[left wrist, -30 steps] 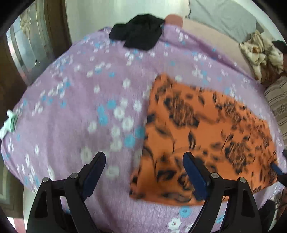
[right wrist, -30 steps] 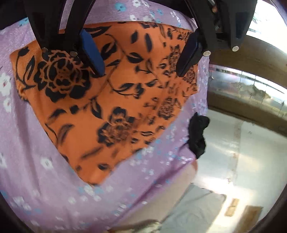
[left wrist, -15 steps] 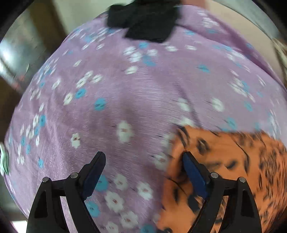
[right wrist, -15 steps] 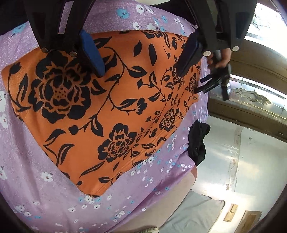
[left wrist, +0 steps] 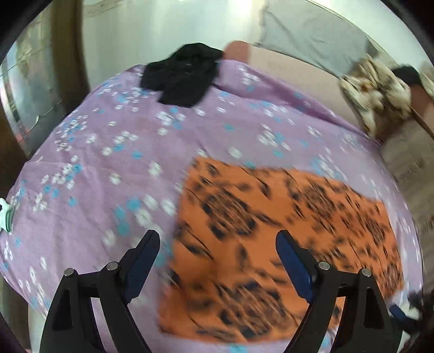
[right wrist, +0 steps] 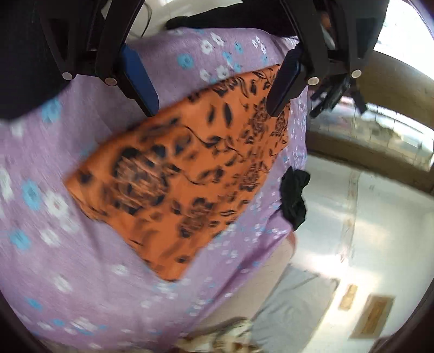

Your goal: Fold small clothes

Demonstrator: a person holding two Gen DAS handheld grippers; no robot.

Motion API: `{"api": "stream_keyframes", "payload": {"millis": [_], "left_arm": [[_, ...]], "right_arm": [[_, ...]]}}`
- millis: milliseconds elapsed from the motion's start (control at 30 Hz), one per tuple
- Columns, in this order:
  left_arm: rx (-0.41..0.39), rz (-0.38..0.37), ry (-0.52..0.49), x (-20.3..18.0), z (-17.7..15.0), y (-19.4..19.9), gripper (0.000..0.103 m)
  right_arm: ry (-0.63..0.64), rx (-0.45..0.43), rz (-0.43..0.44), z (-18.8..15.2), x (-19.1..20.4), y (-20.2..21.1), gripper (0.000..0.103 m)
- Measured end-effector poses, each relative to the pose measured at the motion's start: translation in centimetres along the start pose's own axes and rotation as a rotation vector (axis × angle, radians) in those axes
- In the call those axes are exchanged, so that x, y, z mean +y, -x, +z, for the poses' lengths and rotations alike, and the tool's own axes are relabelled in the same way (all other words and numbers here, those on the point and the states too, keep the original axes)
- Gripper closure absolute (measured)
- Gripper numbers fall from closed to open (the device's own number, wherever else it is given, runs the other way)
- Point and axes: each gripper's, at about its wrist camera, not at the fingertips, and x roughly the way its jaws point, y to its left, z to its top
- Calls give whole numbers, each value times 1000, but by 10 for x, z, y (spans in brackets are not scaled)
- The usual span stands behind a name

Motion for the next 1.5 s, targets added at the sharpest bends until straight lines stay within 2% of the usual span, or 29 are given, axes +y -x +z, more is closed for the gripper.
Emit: {"api": "stream_keyframes", "payload": {"millis": [67,200,267,333,400,500,567,600,633,800,833,867,900,933,1033,1167,1400,1500], "left_arm": [[16,-24,-33,-20,-13,2,15],[52,-39,-82,-52,-29,-1,15],[61,-36,-99,-63,-33,-2,15],[67,-32,-108,-67,-34,-4,15],[67,-25,-113,-67,-34,-5,15],[79,-22,-116,-69,-39,-12,15],[90,-17,-119,-70,-41,-15,15],[91,-18,-118,-70,-41,-15,15],[88,-20,-117,-70,-41,-12,15],[63,-23,-134,-74,-40,-6,15],[73,-19,-137,-75,-41,-9,15],[83,-12,-140,-75,-42,-13,15],[97,-3,-142,-76,-43,-18,15],[113,-3,-139,-75,-46,-23,15],[125,-12,-131,-75,-50,-26,15],[120,-10,-141,-77,-49,-26,15],[123,-11,-142,-81,-46,-29,15],[122,-16,-144,-82,-45,-29,15]], "right_arm": [[-100,-24,19,5,-17,3,18],[-144,-87,22,22,-26,5,18],[-195,-113,-19,28,-34,4,18],[-269,-116,-23,31,-47,3,20],[-278,-133,2,32,-48,7,19],[-253,-127,-25,39,-48,3,19],[-228,-147,-42,45,-48,2,34],[-222,-148,-55,46,-49,1,58],[-218,-146,-71,47,-51,0,68],[-207,-153,-68,42,-52,4,65],[-199,-156,-67,43,-50,3,61],[-190,-152,-67,44,-49,2,53],[-186,-155,-62,44,-49,2,34],[-180,-165,-57,44,-47,2,33],[-147,-162,-68,45,-43,0,32],[-128,-170,-87,48,-38,0,42],[-114,-160,-132,51,-34,-6,42],[-70,-160,-160,52,-28,-8,44]]}}
